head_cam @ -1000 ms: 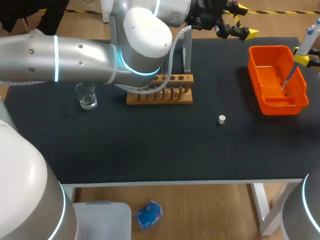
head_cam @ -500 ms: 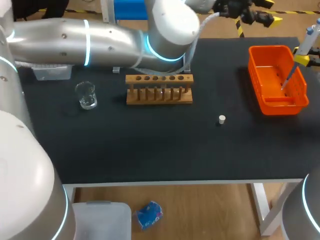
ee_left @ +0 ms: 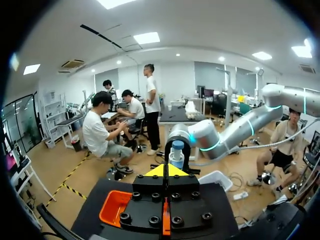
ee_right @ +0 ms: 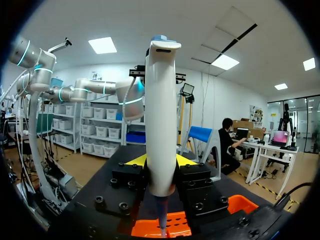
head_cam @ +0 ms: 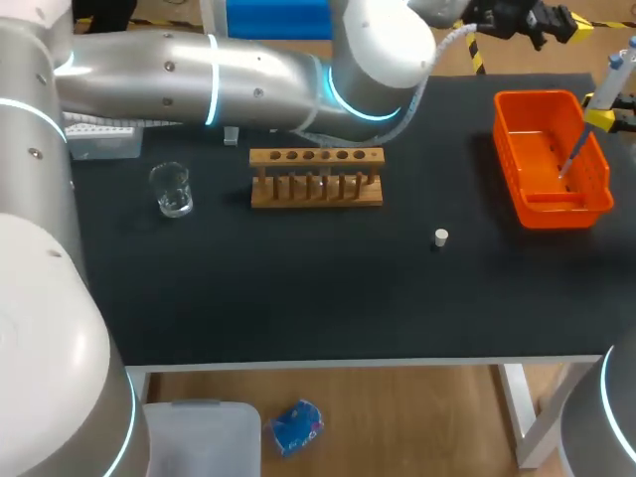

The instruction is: Invert the test tube, pick up the pipette, mount the tip to pipette, aspirate from beaker and dispense into the tube, eject the tip, return the pipette, and cap with the stopper.

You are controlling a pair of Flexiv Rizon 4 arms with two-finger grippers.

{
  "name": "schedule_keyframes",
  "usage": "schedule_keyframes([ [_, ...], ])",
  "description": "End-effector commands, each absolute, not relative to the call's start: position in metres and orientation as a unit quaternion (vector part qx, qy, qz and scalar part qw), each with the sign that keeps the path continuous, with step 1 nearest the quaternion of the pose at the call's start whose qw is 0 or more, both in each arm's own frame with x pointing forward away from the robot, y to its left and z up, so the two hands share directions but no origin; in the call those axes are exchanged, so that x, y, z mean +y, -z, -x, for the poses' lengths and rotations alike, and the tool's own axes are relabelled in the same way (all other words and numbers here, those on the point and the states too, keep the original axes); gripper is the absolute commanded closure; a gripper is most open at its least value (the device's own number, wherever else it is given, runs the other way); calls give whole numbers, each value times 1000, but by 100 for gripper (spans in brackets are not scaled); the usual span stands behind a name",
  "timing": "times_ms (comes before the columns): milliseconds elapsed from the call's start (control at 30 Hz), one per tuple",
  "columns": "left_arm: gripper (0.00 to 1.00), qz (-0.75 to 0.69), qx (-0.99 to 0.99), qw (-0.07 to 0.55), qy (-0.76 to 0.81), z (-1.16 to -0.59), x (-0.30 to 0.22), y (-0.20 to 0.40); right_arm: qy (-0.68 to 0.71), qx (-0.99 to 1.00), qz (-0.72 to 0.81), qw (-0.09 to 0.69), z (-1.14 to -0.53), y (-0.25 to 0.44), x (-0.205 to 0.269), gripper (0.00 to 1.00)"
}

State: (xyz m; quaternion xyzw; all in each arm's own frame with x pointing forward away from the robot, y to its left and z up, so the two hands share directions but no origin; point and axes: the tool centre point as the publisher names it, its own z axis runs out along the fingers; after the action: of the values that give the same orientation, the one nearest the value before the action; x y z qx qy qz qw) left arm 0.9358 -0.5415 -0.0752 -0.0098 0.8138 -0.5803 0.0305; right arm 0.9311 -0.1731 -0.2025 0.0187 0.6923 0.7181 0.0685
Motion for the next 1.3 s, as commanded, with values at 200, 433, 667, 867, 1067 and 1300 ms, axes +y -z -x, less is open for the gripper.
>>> schedule_keyframes([
  [200,100,11,812,33,583,-936,-546,79,-718,692,-18,68,-931,202,-174,100],
  [433,100,11,812,33,583,-936,-546,79,-718,692,-18,68,-931,202,-174,100],
  [667,100,7,810,29,586,-935,-557,84,-718,692,-18,68,-931,202,-174,100],
  [867,100,7,798,31,601,-934,-567,85,-718,692,-18,68,-931,202,-174,100],
  [1067,100,5,783,27,621,-933,-570,84,-718,692,-18,68,-931,202,-174,100],
  [1300,100,0,769,24,639,-928,-573,83,-718,692,-18,68,-931,202,-174,100],
])
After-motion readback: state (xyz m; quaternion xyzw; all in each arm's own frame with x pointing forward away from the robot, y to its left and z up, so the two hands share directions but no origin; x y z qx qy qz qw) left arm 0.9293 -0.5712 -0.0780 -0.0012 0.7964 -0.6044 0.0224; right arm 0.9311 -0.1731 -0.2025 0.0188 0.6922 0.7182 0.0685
